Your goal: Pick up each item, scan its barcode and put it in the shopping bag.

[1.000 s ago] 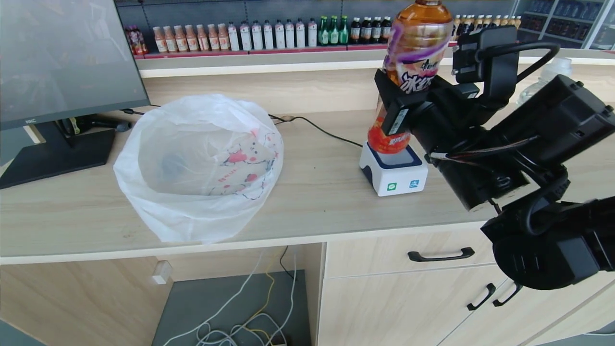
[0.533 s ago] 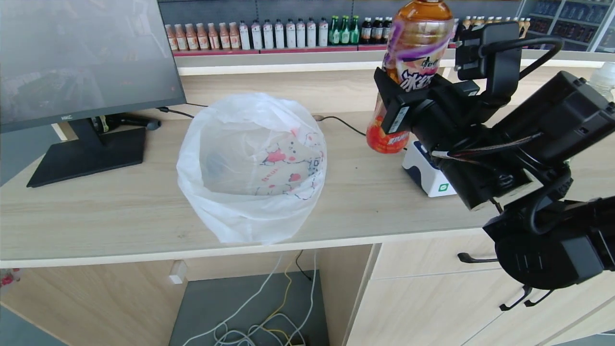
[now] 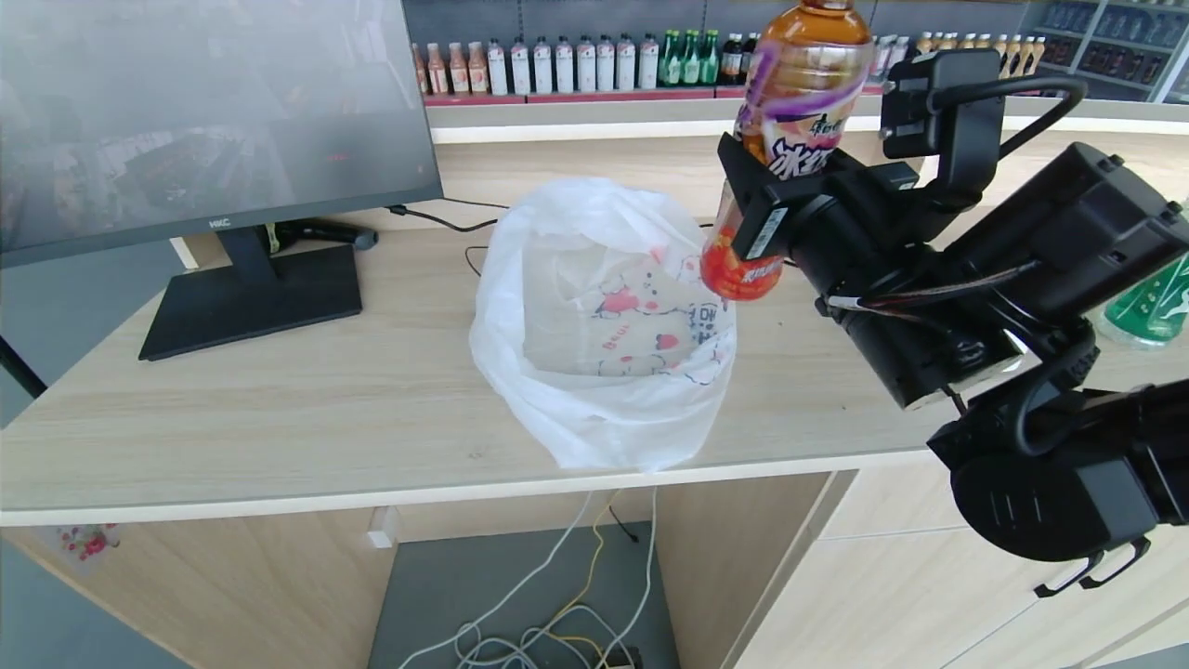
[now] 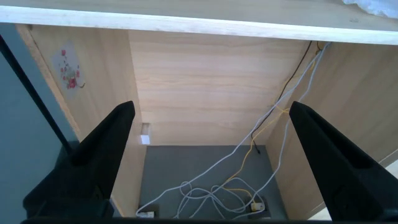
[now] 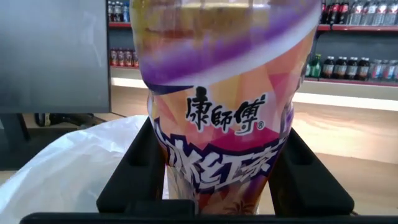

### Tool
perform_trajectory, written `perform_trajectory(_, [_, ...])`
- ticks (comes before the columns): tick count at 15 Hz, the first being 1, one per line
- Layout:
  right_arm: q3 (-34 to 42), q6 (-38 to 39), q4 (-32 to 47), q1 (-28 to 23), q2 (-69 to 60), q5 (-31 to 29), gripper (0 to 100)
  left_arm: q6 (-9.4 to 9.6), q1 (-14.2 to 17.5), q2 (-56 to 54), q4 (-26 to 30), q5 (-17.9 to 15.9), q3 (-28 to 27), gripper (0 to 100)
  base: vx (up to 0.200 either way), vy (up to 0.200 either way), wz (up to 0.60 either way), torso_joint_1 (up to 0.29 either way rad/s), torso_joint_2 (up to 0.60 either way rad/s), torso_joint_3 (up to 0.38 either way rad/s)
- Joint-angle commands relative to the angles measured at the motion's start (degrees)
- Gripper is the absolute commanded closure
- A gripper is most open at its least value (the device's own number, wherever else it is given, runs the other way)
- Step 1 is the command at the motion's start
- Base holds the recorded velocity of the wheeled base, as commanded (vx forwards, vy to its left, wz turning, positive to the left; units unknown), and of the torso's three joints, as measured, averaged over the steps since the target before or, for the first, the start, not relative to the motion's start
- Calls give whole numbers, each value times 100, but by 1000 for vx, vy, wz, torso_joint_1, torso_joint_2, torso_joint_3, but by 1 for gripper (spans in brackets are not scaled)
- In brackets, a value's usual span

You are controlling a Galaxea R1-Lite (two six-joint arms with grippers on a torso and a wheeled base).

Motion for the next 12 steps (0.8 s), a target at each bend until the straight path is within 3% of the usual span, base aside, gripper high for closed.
perform_trajectory(1, [-7,25,5,8,41,21,100,15,-5,1,-1,0,0,0,0,0,0,0,0,0])
perform_trajectory(4, [-86,192,-4,175,217,21,100,15,-5,1,-1,0,0,0,0,0,0,0,0,0])
perform_trajectory(12, [-1334,631,568,281,1060,56,100,50,-5,1,-1,0,0,0,0,0,0,0,0,0])
